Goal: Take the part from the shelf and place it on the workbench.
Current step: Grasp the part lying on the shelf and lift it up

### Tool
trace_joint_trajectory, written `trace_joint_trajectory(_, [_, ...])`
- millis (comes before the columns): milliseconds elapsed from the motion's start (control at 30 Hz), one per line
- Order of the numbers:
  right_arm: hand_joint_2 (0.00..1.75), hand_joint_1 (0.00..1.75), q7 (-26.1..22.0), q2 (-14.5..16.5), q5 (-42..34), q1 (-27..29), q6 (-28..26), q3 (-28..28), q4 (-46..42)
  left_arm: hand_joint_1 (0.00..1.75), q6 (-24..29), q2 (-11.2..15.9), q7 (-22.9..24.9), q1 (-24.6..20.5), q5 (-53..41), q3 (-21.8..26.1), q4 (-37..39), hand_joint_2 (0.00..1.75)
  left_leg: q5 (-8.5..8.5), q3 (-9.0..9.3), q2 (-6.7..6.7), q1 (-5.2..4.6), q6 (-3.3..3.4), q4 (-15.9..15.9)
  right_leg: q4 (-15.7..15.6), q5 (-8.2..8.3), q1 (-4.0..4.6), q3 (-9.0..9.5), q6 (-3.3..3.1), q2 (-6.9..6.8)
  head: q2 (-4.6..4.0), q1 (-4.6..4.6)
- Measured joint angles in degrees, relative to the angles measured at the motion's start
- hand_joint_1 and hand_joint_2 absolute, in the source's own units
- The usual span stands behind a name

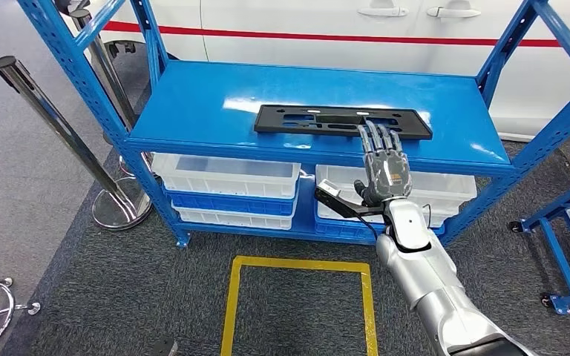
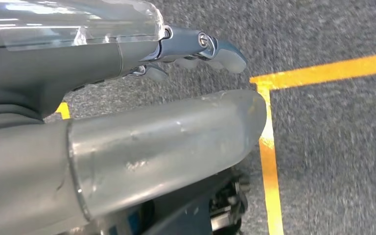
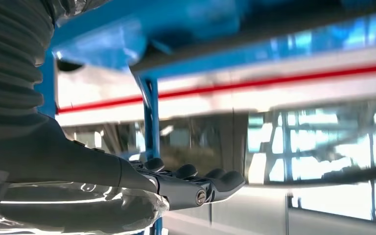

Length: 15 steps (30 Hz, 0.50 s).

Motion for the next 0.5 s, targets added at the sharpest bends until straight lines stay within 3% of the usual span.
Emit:
trace_joint_trajectory(33, [1.75, 0.00, 1.2, -0.3, 0.6, -0.5, -0.3, 1.6, -0.7, 0.00, 0.0, 0.0, 0.0, -0.1, -0.1, -0.1, 0.0, 0.00, -0.17, -0.12, 0.01, -0.09, -0.26, 0.2, -1.8, 0.32, 0.09, 0.82, -0.24, 0.04, 0.00, -0.01])
trace_joint_trajectory(133, [1.75, 0.00, 4.7, -1.0, 2.5, -1.1, -1.1, 6.3, -2.9, 0.00, -0.2, -0.1, 0.2, -0.4, -0.4, -0.4, 0.0, 0.00, -0.39, -0.19, 0.02, -0.03, -1.12, 0.3, -2.5, 0.11, 0.31, 1.04, -1.34, 0.10, 0.00, -0.01])
trace_joint_trajectory(200, [1.75, 0.00, 7.0, -1.3, 3.8, -1.8, -1.8, 9.6, -4.7, 0.00, -0.3, -0.1, 0.3, -0.5, -0.6, -0.6, 0.0, 0.00, -1.85, -1.04, 0.02, 0.13, -1.74, 2.4, -2.7, 0.20, 0.14, 1.19, -2.17, 0.09, 0.00, -0.02])
trace_joint_trajectory(300, [1.75, 0.00, 10.0, -1.6, 5.8, -2.7, -2.8, 14.7, -7.1, 0.00, -0.4, -0.1, 0.3, -0.8, -1.0, -0.8, 0.0, 0.00, -6.59, -6.12, 0.05, 0.27, -2.33, 12.8, -2.8, 0.04, 0.20, 1.33, -2.81, 0.10, 0.00, -0.03])
trace_joint_trajectory(333, [1.75, 0.00, 10.9, -1.7, 6.4, -2.8, -3.1, 16.4, -7.9, 0.00, -0.5, -0.2, 0.4, -0.9, -1.1, -0.9, 0.0, 0.00, -7.28, -7.76, 0.05, 0.28, -2.39, 15.8, -2.7, -0.06, 0.29, 1.40, -2.89, 0.10, 0.00, -0.03])
trace_joint_trajectory(367, [1.75, 0.00, 11.9, -1.8, 7.1, -2.9, -3.3, 18.0, -8.7, 0.00, -0.5, -0.2, 0.5, -0.9, -1.2, -1.0, 0.0, 0.00, -6.82, -8.52, 0.05, 0.27, -2.35, 16.7, -2.7, -0.19, 0.36, 1.49, -2.94, 0.12, 0.00, -0.03])
trace_joint_trajectory(400, [1.75, 0.00, 12.8, -1.9, 7.8, -3.0, -3.7, 19.8, -9.6, 0.00, -0.6, -0.2, 0.5, -0.9, -1.3, -1.1, 0.0, 0.00, -5.24, -8.14, 0.05, 0.26, -2.19, 15.3, -2.7, -0.35, 0.43, 1.67, -2.94, 0.16, 0.00, -0.03])
trace_joint_trajectory(500, [1.75, 0.00, 15.4, -2.1, 9.9, -3.6, -4.8, 24.7, -12.2, 0.00, -0.6, -0.2, 0.6, -1.3, -1.6, -1.4, 0.0, 0.00, 0.64, -3.31, 0.04, -0.08, -1.10, 4.3, -2.6, -0.96, 0.60, 2.40, -2.72, 0.28, 0.00, -0.02])
